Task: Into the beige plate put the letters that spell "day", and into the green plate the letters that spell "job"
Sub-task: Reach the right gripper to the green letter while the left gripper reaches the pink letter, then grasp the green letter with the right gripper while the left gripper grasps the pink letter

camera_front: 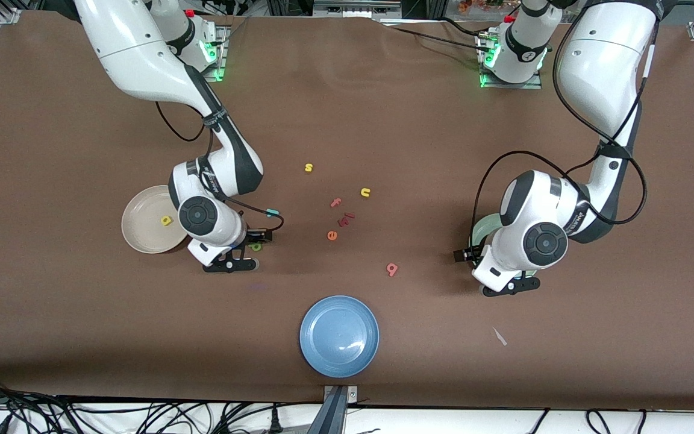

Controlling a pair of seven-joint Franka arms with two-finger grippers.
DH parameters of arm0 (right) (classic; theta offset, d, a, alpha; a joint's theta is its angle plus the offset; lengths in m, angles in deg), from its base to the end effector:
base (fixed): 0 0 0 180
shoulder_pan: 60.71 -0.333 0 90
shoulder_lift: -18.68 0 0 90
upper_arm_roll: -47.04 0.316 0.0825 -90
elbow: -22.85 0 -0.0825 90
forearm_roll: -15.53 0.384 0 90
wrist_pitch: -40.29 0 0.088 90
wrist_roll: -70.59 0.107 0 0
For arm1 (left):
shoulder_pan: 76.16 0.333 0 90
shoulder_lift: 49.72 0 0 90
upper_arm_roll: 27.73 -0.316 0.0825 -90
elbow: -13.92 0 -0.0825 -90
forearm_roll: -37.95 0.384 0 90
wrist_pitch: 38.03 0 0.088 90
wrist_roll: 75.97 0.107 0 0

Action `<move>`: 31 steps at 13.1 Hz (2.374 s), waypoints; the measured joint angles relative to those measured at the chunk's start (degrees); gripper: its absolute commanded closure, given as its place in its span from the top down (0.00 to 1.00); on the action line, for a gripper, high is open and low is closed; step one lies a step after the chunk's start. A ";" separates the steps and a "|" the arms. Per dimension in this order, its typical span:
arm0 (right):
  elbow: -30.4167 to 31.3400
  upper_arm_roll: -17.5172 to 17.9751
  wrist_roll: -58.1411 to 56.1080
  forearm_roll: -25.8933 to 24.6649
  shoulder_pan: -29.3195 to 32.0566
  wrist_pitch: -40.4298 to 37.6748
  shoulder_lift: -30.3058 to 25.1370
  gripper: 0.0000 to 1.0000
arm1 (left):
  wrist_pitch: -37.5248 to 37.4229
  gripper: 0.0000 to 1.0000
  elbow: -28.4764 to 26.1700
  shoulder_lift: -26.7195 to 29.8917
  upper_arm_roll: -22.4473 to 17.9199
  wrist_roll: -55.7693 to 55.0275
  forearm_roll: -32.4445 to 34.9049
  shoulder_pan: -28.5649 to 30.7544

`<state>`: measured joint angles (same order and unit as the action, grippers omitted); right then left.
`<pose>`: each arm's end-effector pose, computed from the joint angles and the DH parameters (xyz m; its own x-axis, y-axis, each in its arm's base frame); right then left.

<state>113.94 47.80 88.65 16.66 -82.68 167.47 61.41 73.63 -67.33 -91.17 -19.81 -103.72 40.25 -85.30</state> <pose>0.6313 0.2640 0.1864 0.9910 0.0644 -0.1173 0.0664 -0.9977 0.0138 0.6796 -0.1875 0.2588 0.9626 0.1926 -0.1904 0.1893 -0.9813 -0.0353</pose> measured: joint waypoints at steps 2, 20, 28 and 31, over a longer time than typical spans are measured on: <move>-0.15 0.01 0.03 0.01 -0.04 0.19 0.53 1.00 | 0.16 1.00 0.35 -0.01 0.01 0.07 0.00 -0.09; -0.37 0.74 0.26 0.22 -0.03 0.78 1.36 0.87 | 8.01 1.00 7.07 -3.28 1.55 15.81 0.00 -8.43; -0.53 0.68 0.25 0.22 0.22 0.93 1.44 0.65 | 19.41 1.00 6.65 -7.47 2.75 17.12 0.00 -12.86; -0.69 0.67 0.26 0.87 0.23 1.01 1.50 0.62 | 25.43 1.00 6.59 -10.50 2.67 24.07 0.00 -13.23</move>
<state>113.25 48.46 88.91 17.53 -82.44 168.48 62.91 99.06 -60.74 -101.67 -17.14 -79.65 40.24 -98.53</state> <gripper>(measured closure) 0.352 0.000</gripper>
